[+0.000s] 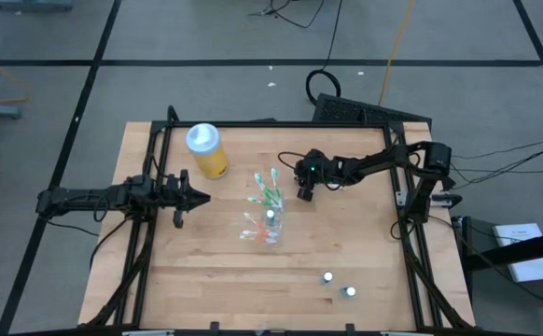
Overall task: Pick & Place toothbrushing station
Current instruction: Put the orange toothbrush into the transparent organizer
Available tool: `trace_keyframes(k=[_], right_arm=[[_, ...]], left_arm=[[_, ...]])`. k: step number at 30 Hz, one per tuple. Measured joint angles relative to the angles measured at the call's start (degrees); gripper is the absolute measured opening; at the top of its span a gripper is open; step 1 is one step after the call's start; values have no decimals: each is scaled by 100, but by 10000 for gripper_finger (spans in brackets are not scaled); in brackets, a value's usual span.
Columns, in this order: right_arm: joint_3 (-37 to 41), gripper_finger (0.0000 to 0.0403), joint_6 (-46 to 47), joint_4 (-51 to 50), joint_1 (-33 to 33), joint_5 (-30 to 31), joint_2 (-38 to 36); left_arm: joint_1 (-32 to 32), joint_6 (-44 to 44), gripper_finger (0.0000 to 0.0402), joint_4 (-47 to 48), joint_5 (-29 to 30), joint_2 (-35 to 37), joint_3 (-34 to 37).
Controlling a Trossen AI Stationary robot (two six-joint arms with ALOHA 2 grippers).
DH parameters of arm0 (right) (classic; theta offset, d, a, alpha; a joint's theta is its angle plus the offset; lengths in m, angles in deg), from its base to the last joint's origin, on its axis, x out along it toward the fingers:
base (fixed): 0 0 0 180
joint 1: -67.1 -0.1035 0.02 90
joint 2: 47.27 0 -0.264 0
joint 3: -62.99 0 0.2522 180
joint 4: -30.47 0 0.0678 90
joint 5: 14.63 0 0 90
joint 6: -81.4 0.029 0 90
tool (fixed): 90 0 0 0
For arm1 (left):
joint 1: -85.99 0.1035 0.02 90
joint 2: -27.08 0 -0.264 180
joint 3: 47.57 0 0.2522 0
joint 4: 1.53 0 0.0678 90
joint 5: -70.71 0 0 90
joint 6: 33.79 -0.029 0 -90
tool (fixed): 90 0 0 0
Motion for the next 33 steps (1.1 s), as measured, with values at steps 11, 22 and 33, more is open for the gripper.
trace_keyframes(k=[11,22,33], right_arm=[[7,80,76,-43,-101,18,0],[28,51,23,-80,-207,1,-191],[33,56,243,-250,-550,-285,-1222]], left_arm=[[1,0,49,0,0,0,-2],[0,0,49,-2,0,0,-1],[2,0,49,0,0,0,0]])
